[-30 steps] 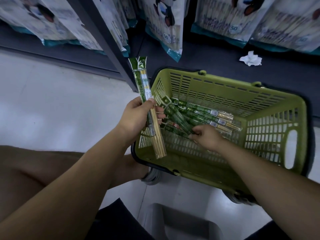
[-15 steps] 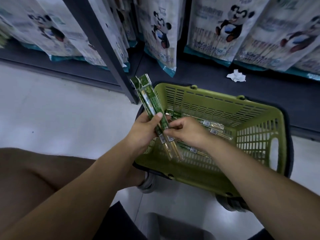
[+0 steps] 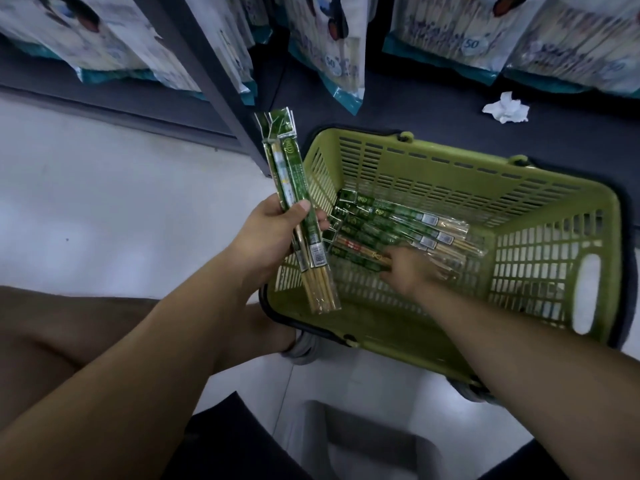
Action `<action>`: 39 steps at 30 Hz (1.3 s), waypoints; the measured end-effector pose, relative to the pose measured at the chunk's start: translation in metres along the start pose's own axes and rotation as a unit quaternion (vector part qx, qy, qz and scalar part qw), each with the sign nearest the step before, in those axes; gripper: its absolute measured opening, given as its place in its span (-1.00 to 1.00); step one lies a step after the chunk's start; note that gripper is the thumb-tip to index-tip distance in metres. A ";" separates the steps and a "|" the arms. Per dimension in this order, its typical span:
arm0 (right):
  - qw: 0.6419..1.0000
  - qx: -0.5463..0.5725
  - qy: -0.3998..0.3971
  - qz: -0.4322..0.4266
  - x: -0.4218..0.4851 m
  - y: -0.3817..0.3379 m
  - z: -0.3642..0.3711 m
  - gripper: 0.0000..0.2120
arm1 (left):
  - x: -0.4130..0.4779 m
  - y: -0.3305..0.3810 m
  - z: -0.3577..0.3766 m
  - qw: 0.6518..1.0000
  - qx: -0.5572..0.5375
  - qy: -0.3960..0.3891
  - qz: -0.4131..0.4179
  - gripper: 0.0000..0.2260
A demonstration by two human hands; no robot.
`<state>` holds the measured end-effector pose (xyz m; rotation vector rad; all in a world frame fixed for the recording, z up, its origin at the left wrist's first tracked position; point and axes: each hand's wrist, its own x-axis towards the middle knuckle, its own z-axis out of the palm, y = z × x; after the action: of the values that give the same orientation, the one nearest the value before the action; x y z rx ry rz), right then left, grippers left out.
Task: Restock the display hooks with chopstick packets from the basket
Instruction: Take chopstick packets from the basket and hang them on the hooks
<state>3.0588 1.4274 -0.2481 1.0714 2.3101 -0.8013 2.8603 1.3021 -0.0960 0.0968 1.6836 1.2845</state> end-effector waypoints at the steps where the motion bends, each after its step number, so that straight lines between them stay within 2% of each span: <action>1: 0.999 -0.034 -0.003 -0.001 0.002 -0.001 0.004 -0.50 | 0.001 -0.001 0.000 1.000 -0.003 0.001 -0.001 -0.90; 7: 0.989 -0.144 0.033 0.005 0.007 -0.010 0.013 -0.40 | 0.007 -0.004 -0.003 1.000 -0.010 0.001 -0.006 -0.90; 12: 0.985 -0.172 0.006 0.031 0.003 -0.008 0.015 -0.66 | 0.008 -0.006 -0.004 1.000 -0.009 -0.001 -0.001 -0.89; 18: 0.983 -0.184 -0.001 0.015 0.000 -0.008 0.018 -0.78 | 0.012 -0.009 -0.004 1.000 -0.015 0.002 -0.005 -0.88; 20: 0.993 -0.117 0.005 0.017 -0.002 -0.004 0.016 -0.83 | 0.013 -0.010 -0.005 1.000 -0.024 0.005 -0.009 -0.90; 23: 0.995 0.097 0.015 0.037 -0.005 0.000 -0.001 -0.85 | 0.015 -0.008 -0.003 0.999 -0.046 0.013 -0.018 -0.92; 26: 0.957 0.291 0.012 0.019 -0.010 -0.009 -0.037 -0.75 | 0.013 -0.004 0.005 0.998 -0.057 0.017 -0.028 -0.93; 28: 0.931 0.364 0.021 0.004 -0.018 -0.019 -0.068 -0.72 | 0.009 -0.002 0.012 0.998 -0.048 0.017 -0.030 -0.93; 32: 0.913 0.406 0.021 -0.040 -0.049 -0.044 -0.120 -0.78 | -0.006 0.007 0.034 0.999 -0.025 -0.014 -0.020 -0.85; 35: 0.887 0.457 0.037 -0.057 -0.075 -0.058 -0.149 -0.75 | -0.019 0.021 0.055 0.997 -0.062 -0.051 -0.024 -0.63; 39: 0.886 0.435 0.134 -0.086 -0.110 -0.065 -0.179 -0.74 | -0.037 0.040 0.078 0.993 -0.066 -0.096 0.029 -0.79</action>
<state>3.0418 1.4565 -0.0311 1.3932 2.2965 -1.9899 2.9172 1.3524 -0.0385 0.1846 1.4372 1.3812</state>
